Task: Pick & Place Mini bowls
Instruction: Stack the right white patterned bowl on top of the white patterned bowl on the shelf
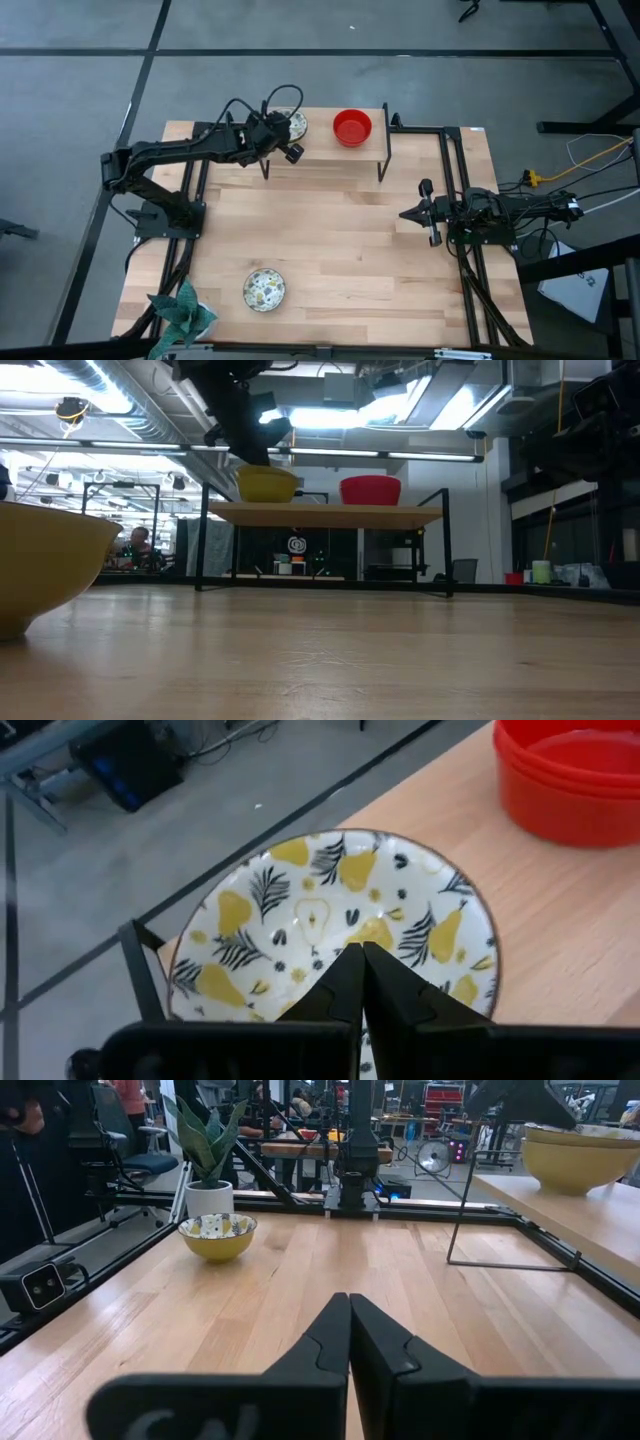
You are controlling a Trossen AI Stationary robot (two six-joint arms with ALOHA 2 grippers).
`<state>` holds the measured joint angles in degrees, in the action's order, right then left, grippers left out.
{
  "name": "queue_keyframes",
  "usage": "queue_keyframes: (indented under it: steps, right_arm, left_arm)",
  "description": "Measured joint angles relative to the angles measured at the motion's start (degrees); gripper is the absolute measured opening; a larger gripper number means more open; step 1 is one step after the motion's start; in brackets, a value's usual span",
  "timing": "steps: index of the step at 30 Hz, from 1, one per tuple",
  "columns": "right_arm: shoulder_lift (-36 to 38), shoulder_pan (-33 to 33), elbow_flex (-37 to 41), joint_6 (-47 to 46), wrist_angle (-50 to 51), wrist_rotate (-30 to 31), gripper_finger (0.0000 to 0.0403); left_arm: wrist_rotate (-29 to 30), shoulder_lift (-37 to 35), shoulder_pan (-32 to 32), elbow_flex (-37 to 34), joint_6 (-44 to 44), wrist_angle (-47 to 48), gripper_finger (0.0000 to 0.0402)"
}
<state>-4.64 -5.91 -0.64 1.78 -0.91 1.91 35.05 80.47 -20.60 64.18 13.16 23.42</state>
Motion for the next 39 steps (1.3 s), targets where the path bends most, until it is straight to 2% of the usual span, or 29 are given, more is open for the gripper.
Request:
queue_keyframes:
  steps: [5,12,19,29,33,39]
  right_arm:
    - [0.0,0.0,0.0,0.0,0.0,0.0,0.0006]
    - [0.0,0.0,0.0,-0.2,0.0,0.0,0.0006]
    - [0.0,0.0,0.0,-0.2,0.0,0.0,0.0006]
    - [0.0,0.0,0.0,-0.3,0.0,0.0,0.0006]
    - [0.0,0.0,0.0,-0.3,0.0,0.0,0.0006]
    - [0.0,0.0,0.0,-0.3,0.0,-0.1,0.0006]
  left_arm:
    - [0.3,0.0,0.3,0.1,-1.4,-2.2,0.0001]
    - [5.4,0.0,0.3,0.1,-0.6,5.2,0.0001]
    - [6.6,0.0,0.7,-0.1,-1.8,4.2,0.0002]
    - [8.7,-6.6,-0.8,0.6,-6.9,1.2,0.0001]
    - [2.3,-7.9,-5.0,0.6,-9.0,-0.1,0.0002]
    - [-14.5,-8.0,-12.1,0.6,-21.8,-2.9,0.0001]
